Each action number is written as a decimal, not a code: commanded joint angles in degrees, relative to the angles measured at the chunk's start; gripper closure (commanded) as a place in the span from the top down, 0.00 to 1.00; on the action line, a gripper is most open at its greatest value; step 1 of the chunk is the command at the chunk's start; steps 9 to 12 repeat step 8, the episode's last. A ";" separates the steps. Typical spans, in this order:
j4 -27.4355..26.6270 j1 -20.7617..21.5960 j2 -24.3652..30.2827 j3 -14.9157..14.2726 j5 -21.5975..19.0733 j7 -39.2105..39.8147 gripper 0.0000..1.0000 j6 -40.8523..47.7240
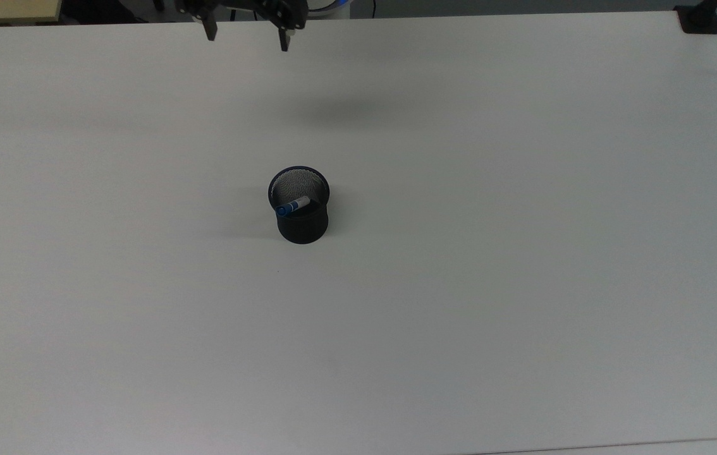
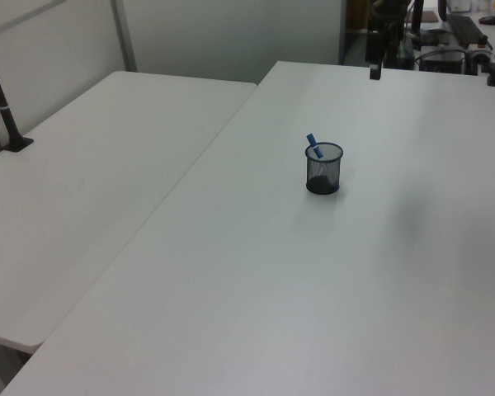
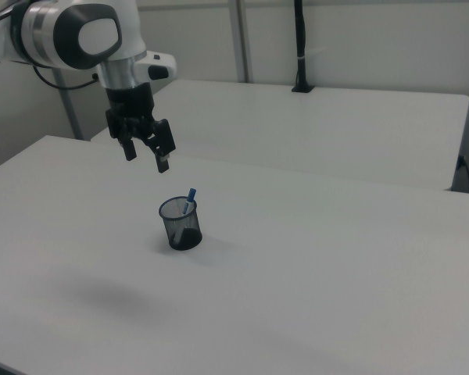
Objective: Insert the marker
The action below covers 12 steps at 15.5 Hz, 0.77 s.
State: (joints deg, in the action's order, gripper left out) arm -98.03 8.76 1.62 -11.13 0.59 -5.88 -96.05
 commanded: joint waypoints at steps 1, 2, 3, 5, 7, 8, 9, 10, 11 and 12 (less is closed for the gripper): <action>-0.32 -1.29 0.93 1.19 0.55 -0.98 1.00 0.87; -0.23 -1.99 0.67 1.20 0.55 -0.98 1.00 -0.44; -0.31 -2.26 0.58 1.20 0.55 -1.06 1.00 -1.93; -0.49 -2.35 0.49 1.11 0.73 -0.98 1.00 -2.47; -0.32 -3.31 -0.21 1.11 0.82 -0.89 1.00 -2.82; -0.23 -3.40 -0.39 1.11 0.82 -0.89 1.00 -3.00; -0.23 -3.40 -0.39 1.11 0.82 -0.89 1.00 -3.00; -0.23 -3.40 -0.39 1.11 0.82 -0.89 1.00 -3.00; -0.23 -3.40 -0.39 1.11 0.82 -0.89 1.00 -3.00; -0.23 -3.40 -0.39 1.11 0.82 -0.89 1.00 -3.00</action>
